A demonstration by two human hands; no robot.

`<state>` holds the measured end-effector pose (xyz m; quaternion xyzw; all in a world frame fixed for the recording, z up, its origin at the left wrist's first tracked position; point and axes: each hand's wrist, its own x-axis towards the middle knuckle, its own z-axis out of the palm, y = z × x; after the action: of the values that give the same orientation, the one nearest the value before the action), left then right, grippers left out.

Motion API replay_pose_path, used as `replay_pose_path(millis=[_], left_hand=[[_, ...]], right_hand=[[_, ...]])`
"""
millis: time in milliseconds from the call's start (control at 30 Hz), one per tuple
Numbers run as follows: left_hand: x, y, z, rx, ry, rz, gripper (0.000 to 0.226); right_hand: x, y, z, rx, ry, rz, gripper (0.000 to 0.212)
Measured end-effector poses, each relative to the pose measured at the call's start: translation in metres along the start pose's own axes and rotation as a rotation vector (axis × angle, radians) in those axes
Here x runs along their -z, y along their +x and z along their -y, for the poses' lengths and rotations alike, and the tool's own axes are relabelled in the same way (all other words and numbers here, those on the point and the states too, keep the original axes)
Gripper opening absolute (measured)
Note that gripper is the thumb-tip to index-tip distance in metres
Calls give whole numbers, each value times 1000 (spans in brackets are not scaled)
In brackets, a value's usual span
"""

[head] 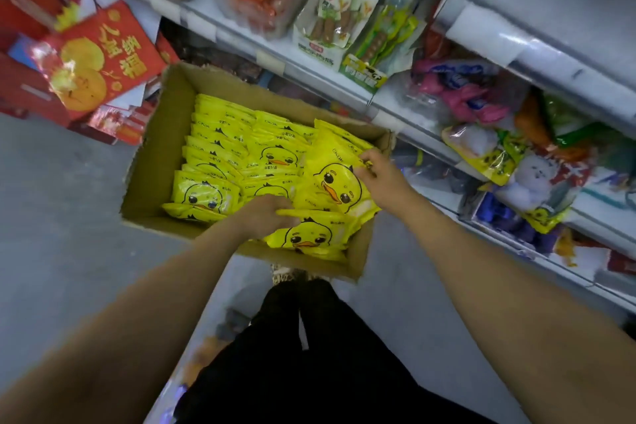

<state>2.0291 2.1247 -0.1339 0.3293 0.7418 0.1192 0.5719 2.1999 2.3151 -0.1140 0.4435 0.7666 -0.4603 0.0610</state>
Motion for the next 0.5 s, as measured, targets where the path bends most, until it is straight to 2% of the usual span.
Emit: replay_pose_path(millis=[100,267,300,433,500], left_hand=[[20,-22,-38,-7,-138,13,65],[47,-64,-116,-80,-300,-3,66],[51,-71,-132,-101,-309,20,66],[62,-97,-196,-263,-340,207,79],[59,-103,-229,-336,-284,233,73]], right_hand=[[38,-8,19,92,72,-165,15],[126,-25,53,190,143,-344,8],[147,-31,62,207,166,-371,4],[232,-74,98,268,324,-436,14],[273,-98,108,334,408,-496,16]])
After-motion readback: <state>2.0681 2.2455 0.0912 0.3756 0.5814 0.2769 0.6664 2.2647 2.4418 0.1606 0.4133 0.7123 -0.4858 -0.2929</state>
